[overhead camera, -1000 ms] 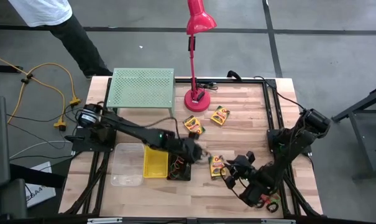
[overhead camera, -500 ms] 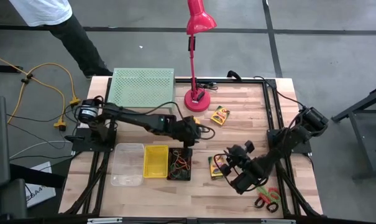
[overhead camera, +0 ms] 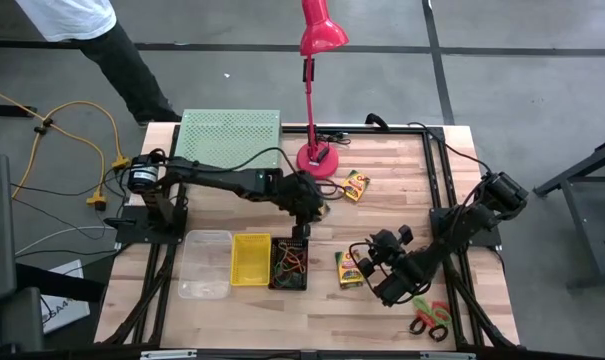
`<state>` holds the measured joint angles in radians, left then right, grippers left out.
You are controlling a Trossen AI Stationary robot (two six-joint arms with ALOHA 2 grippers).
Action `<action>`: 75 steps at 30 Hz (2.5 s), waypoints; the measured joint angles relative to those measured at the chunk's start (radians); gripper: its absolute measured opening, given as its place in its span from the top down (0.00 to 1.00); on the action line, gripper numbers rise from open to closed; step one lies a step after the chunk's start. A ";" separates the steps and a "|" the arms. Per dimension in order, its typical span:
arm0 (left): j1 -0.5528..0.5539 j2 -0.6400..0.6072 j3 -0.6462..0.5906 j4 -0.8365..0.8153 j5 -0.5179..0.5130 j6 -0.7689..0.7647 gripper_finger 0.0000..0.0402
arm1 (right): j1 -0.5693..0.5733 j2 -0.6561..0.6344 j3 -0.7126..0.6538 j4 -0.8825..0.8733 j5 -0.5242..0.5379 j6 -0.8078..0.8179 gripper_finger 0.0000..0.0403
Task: Pick & Place Office Desk Supplies
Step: Put the crayon box into the transparent bin
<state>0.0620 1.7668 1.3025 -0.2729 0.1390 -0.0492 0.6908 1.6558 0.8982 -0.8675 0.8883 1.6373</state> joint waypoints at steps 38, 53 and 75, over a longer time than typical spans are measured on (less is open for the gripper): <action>0.009 -0.112 -0.161 0.001 -0.146 -0.057 0.82 | -0.396 -0.005 0.000 0.461 -0.057 -1.018 0.83; 0.010 -0.133 -0.161 -0.019 -0.149 -0.031 0.82 | -0.557 -0.005 -0.013 0.553 -0.328 -1.421 0.83; -0.007 -0.133 -0.160 0.023 -0.148 -0.037 0.82 | -0.716 -0.340 -0.457 1.348 -0.686 -1.583 0.83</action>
<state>0.0553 1.6337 1.1423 -0.2499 -0.0085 -0.0864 -0.0256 1.3155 0.4416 0.4808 0.2024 0.0547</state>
